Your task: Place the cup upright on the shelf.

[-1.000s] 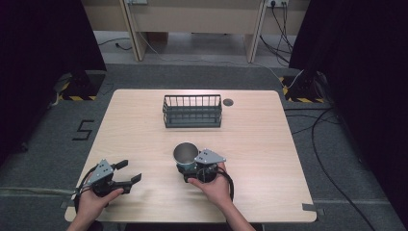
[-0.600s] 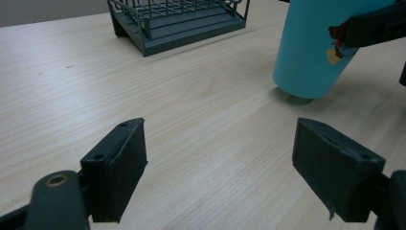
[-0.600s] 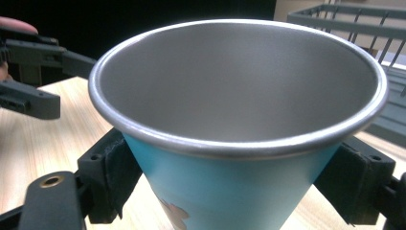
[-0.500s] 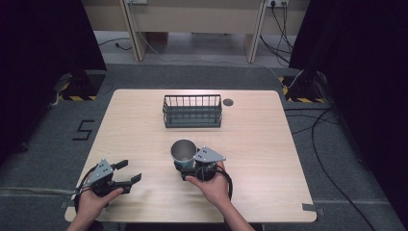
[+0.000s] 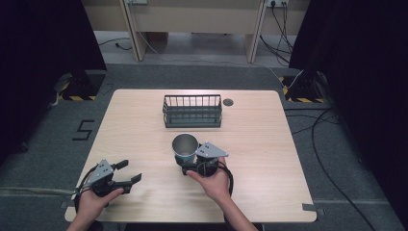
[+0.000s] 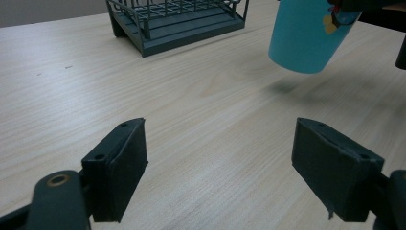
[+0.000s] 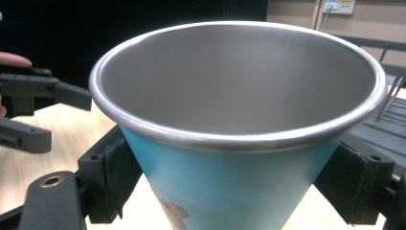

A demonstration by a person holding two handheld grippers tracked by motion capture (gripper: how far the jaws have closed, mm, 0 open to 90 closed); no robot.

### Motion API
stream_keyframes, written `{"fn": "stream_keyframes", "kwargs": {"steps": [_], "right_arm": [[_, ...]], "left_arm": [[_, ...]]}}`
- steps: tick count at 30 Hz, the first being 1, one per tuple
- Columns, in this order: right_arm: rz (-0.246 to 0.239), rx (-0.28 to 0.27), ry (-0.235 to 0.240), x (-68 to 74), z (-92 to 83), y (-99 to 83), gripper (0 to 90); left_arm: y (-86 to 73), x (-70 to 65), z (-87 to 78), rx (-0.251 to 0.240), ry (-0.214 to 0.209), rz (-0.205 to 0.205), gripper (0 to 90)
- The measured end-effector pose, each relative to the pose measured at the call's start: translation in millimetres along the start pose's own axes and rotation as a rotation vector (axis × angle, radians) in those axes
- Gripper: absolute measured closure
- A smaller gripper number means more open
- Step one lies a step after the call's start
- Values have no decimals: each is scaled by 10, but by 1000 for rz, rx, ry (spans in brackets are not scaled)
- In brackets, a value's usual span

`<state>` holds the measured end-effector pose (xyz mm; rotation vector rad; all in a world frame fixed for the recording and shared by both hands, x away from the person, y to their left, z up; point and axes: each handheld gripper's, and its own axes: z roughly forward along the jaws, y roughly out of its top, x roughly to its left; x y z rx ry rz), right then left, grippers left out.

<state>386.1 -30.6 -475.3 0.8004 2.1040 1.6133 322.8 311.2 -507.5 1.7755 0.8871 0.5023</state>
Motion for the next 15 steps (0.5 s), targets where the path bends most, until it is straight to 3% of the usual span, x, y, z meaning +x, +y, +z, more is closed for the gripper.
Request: {"fn": "stream_keyframes", "kwargs": {"steps": [15], "right_arm": [[17, -47, -30, -67, 72, 169, 179]], "left_arm": [[6, -6, -6, -4, -2, 6, 191]]}}
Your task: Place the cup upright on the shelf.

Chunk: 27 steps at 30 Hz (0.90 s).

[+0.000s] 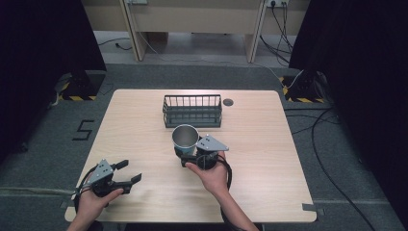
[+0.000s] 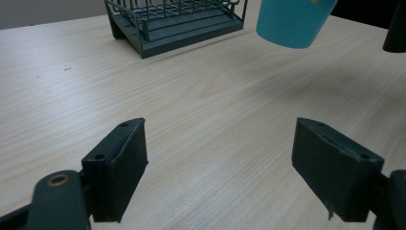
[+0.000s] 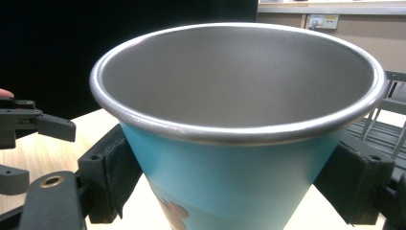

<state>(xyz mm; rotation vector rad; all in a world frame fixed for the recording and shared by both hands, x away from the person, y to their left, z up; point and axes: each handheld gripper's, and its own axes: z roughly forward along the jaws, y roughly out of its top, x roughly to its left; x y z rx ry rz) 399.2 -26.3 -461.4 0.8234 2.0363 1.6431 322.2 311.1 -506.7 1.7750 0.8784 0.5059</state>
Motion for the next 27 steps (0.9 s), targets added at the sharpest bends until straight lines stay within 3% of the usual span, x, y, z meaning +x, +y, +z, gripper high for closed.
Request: {"fn": "stream_keyframes", "kwargs": {"steps": [11, 27], "right_arm": [[-4, -7, -22, -66, 48, 93, 179], [28, -30, -69, -192, 109, 192, 180]], "left_arm": [[0, 1, -1, -1, -2, -2, 192], [-1, 3, 0, -2, -6, -5, 192]]}}
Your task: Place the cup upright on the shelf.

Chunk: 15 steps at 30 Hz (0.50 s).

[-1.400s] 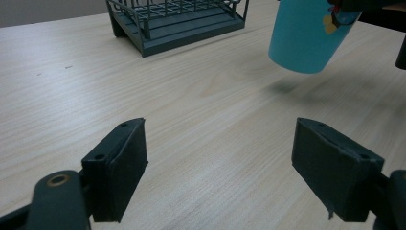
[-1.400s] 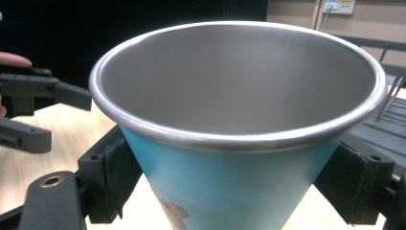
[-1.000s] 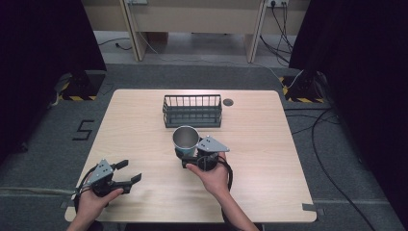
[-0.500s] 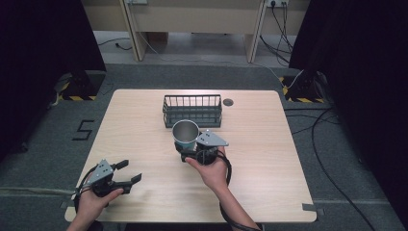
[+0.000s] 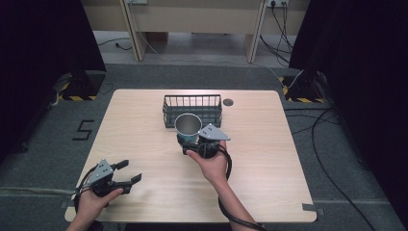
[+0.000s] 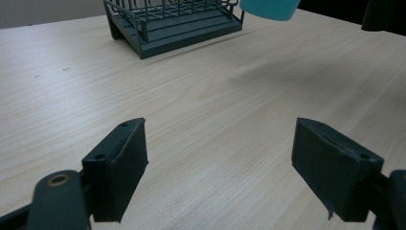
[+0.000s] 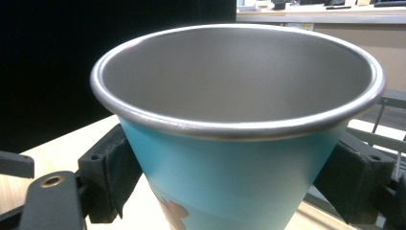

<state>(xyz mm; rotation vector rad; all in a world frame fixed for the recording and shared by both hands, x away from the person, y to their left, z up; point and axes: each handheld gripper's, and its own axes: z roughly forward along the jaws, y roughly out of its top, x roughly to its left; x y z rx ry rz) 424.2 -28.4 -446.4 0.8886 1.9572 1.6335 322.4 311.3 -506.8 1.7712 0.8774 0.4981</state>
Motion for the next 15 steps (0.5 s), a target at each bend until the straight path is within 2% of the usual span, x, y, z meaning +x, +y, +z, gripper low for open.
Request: {"fn": "stream_keyframes", "kwargs": {"steps": [15], "right_arm": [[9, 4, -33, -52, 126, 54, 180]], "left_arm": [[1, -2, 3, -1, -4, -2, 192]]}}
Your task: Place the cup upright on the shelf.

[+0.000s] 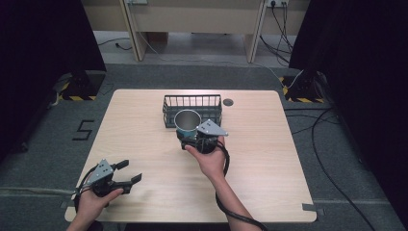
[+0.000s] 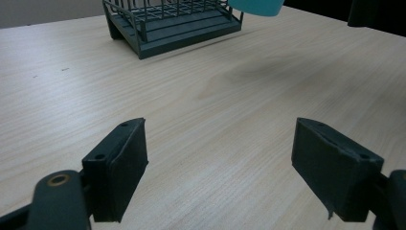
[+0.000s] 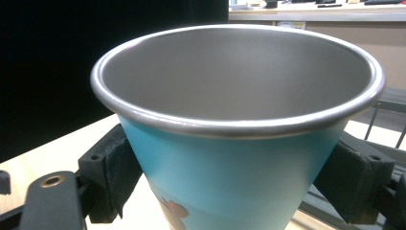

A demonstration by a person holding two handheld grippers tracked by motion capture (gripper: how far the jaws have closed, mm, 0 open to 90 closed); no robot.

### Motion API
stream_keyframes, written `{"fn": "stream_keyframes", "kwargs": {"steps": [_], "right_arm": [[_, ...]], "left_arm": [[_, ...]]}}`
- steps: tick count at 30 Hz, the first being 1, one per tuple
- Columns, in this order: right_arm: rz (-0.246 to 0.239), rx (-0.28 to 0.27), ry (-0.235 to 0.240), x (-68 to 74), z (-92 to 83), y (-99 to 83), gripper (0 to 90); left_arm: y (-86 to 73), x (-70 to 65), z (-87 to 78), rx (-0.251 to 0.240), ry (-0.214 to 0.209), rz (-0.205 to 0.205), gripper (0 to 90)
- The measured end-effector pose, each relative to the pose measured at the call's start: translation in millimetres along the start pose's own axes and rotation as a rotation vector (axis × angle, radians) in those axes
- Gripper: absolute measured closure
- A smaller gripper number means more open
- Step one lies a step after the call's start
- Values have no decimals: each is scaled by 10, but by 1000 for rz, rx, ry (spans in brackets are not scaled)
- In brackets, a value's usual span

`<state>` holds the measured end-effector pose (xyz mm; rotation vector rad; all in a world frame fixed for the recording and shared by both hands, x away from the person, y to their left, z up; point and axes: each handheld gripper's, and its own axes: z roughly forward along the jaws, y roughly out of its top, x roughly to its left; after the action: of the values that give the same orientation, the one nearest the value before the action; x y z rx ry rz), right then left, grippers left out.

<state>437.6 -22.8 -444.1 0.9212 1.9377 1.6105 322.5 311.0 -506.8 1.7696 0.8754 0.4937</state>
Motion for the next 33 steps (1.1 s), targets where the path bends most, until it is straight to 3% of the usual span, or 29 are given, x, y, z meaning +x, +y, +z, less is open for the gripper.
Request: {"fn": "stream_keyframes", "kwargs": {"steps": [33], "right_arm": [[27, -27, -56, -159, 185, 242, 180]], "left_arm": [[-2, 7, -2, 0, 2, -6, 193]]}}
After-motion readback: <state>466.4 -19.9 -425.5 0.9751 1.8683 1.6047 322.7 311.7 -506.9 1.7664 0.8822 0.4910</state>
